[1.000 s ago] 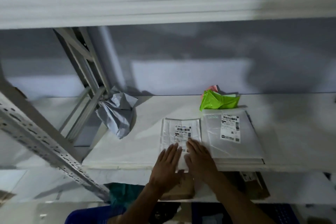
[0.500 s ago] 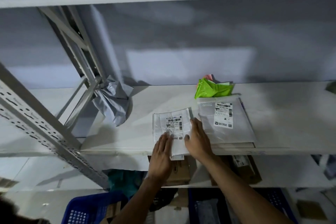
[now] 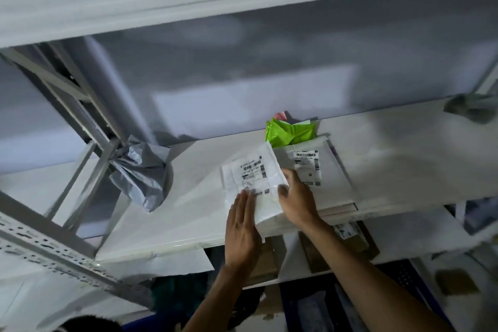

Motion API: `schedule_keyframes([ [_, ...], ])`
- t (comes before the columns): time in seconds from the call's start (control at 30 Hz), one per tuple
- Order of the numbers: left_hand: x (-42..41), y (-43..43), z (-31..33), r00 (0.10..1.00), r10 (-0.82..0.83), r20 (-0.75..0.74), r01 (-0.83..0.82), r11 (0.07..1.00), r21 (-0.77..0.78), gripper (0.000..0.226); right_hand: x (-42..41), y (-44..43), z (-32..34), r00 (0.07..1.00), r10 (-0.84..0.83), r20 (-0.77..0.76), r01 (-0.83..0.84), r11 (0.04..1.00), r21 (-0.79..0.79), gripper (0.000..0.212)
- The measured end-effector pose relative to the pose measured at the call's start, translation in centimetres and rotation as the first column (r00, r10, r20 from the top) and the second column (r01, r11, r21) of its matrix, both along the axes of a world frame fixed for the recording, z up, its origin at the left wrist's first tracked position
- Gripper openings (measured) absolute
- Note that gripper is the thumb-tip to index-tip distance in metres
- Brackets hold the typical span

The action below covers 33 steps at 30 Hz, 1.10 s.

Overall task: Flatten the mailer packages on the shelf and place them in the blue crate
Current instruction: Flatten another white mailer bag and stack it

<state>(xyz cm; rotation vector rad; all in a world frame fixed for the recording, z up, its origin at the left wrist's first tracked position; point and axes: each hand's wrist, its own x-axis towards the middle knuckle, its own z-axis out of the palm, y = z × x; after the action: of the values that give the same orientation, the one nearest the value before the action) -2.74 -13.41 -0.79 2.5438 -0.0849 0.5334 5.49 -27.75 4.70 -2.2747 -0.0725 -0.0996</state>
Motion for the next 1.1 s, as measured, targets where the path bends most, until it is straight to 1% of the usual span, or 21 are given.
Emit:
schedule_keyframes([
  [0.07,1.1,-1.0,0.5,1.0,-0.028,-0.002,0.028,0.998,0.053,0.058,0.5,-1.7,0.3,0.999,-0.037,0.036,0.036,0.999,0.033,0.041],
  [0.2,3.1,-2.8,0.4,0.996,-0.058,-0.064,0.065,0.99,0.123,0.059,1.5,-5.8,0.5,0.989,-0.126,0.076,0.12,0.99,0.078,0.041],
  [0.3,5.0,-4.2,-0.2,0.989,-0.086,-0.122,0.104,0.982,0.156,0.076,2.3,-9.0,0.0,0.98,-0.197,0.042,0.192,0.977,0.094,0.043],
  [0.33,5.5,-4.7,-0.4,0.982,-0.108,-0.157,0.132,0.979,0.156,0.078,2.6,-9.9,-0.2,0.976,-0.215,0.024,0.212,0.973,0.085,0.045],
  [0.4,6.1,-5.5,-0.5,0.965,-0.153,-0.212,0.19,0.968,0.165,0.075,3.1,-11.3,-0.9,0.97,-0.242,0.004,0.242,0.97,0.038,0.047],
  [0.47,6.2,-6.1,-0.8,0.953,-0.176,-0.245,0.223,0.958,0.179,0.072,3.4,-12.2,-1.5,0.971,-0.241,-0.003,0.241,0.97,-0.021,0.047],
  [0.53,6.1,-6.4,-1.3,0.945,-0.175,-0.275,0.233,0.953,0.192,0.074,3.6,-12.6,-2.1,0.973,-0.229,0.002,0.228,0.969,-0.094,0.048],
  [0.6,6.0,-6.4,-1.6,0.944,-0.163,-0.287,0.227,0.952,0.206,0.083,3.7,-12.7,-2.5,0.982,-0.187,0.025,0.188,0.953,-0.239,0.053],
  [0.67,6.0,-6.3,-1.5,0.948,-0.16,-0.274,0.219,0.955,0.201,0.089,3.8,-12.6,-2.9,0.994,-0.099,0.048,0.11,0.907,-0.407,0.059],
  [0.73,6.4,-6.4,-1.1,0.947,-0.167,-0.275,0.223,0.957,0.188,0.088,4.0,-12.3,-3.1,0.996,-0.005,0.089,0.046,0.881,-0.471,0.058],
  [0.8,7.3,-6.7,-0.8,0.952,-0.18,-0.249,0.235,0.949,0.211,0.078,4.6,-11.9,-3.6,0.988,0.063,0.139,0.015,0.868,-0.497,0.053],
  [0.83,7.7,-6.8,-0.9,0.952,-0.181,-0.246,0.239,0.944,0.229,0.073,4.9,-11.6,-3.8,0.987,0.086,0.139,-0.004,0.863,-0.505,0.051],
  [0.87,8.1,-6.9,-1.0,0.95,-0.177,-0.256,0.24,0.941,0.24,0.071,5.1,-11.4,-3.7,0.991,0.092,0.093,-0.031,0.858,-0.512,0.051],
  [0.93,8.8,-7.0,-1.4,0.945,-0.167,-0.282,0.24,0.939,0.247,0.07,5.4,-11.1,-4.2,0.995,0.091,-0.04,-0.099,0.873,-0.478,0.054],
  [0.97,8.9,-7.1,-1.6,0.942,-0.173,-0.287,0.246,0.938,0.243,0.07,5.6,-11.3,-4.6,0.99,0.1,-0.101,-0.137,0.861,-0.49,0.057],
  [1.07,9.0,-6.9,-1.7,0.927,-0.195,-0.32,0.271,0.939,0.213,0.073,6.1,-11.9,-6.1,0.961,0.197,-0.194,-0.274,0.763,-0.586,0.072],
  [1.1,9.1,-6.8,-1.6,0.923,-0.201,-0.328,0.277,0.939,0.206,0.074,6.4,-11.9,-6.5,0.953,0.228,-0.201,-0.304,0.736,-0.605,0.071],
])
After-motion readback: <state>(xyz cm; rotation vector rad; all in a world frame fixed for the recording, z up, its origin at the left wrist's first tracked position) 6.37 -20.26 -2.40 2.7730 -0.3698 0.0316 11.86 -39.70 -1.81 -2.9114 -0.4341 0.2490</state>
